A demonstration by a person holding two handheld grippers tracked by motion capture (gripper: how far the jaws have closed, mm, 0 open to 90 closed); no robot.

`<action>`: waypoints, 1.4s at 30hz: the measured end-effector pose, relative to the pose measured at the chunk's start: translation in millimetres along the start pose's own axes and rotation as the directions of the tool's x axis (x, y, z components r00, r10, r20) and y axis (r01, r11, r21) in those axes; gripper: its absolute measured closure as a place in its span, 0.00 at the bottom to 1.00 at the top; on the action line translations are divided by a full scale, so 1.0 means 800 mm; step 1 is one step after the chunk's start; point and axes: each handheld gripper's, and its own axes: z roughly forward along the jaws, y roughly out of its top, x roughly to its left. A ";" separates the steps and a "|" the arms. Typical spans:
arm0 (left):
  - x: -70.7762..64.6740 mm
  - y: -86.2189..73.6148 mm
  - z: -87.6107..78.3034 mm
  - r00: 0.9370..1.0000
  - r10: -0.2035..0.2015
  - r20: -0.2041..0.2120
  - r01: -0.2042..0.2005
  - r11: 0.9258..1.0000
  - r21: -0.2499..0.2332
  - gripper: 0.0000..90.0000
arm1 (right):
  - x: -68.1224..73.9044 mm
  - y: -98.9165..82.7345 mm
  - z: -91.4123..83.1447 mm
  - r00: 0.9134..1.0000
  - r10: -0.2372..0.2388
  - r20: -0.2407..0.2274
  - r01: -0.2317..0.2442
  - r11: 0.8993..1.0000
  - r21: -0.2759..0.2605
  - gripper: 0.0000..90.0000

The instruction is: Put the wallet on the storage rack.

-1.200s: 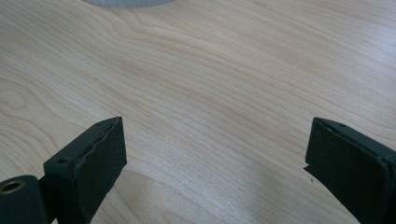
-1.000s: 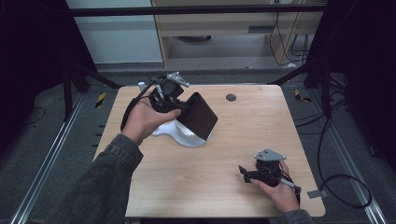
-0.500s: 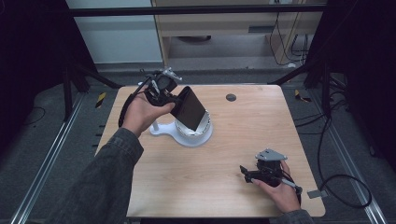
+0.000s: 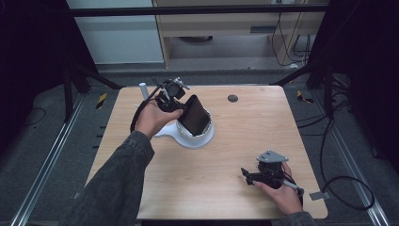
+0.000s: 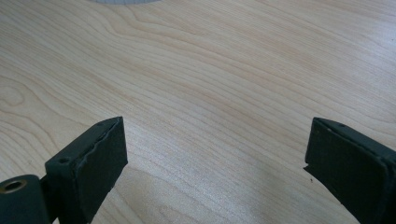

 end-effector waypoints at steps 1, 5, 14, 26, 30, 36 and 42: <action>0.001 0.000 0.001 1.000 -0.007 -0.003 0.007 1.000 -0.005 0.90 | 0.000 0.000 0.000 1.000 0.000 0.001 0.000 1.000 0.001 0.06; 0.007 -0.001 0.000 1.000 0.004 -0.014 -0.004 1.000 0.011 0.89 | 0.001 0.000 0.001 1.000 0.002 -0.002 -0.002 1.000 0.005 0.07; 0.012 -0.009 0.000 0.994 -0.021 -0.107 0.019 1.000 -0.017 0.67 | 0.002 -0.001 0.002 1.000 -0.002 -0.004 0.002 1.000 0.014 0.07; 0.014 -0.012 -0.034 0.989 -0.047 -0.138 0.029 0.991 -0.128 0.64 | 0.001 -0.001 0.001 1.000 0.002 -0.002 -0.002 1.000 0.018 0.07; 0.007 -0.012 -0.054 0.987 -0.042 -0.155 0.015 0.984 -0.177 0.59 | 0.002 -0.001 0.001 1.000 0.002 -0.002 -0.002 1.000 0.020 0.07; -0.014 -0.023 -0.075 0.989 -0.020 -0.148 -0.016 0.971 -0.240 0.48 | 0.000 -0.002 0.000 1.000 -0.002 0.003 0.002 1.000 0.022 0.07; -0.040 -0.053 -0.087 0.990 0.023 -0.139 -0.062 0.957 -0.282 0.36 | 0.000 -0.002 -0.001 1.000 0.006 0.004 -0.007 1.000 0.020 0.07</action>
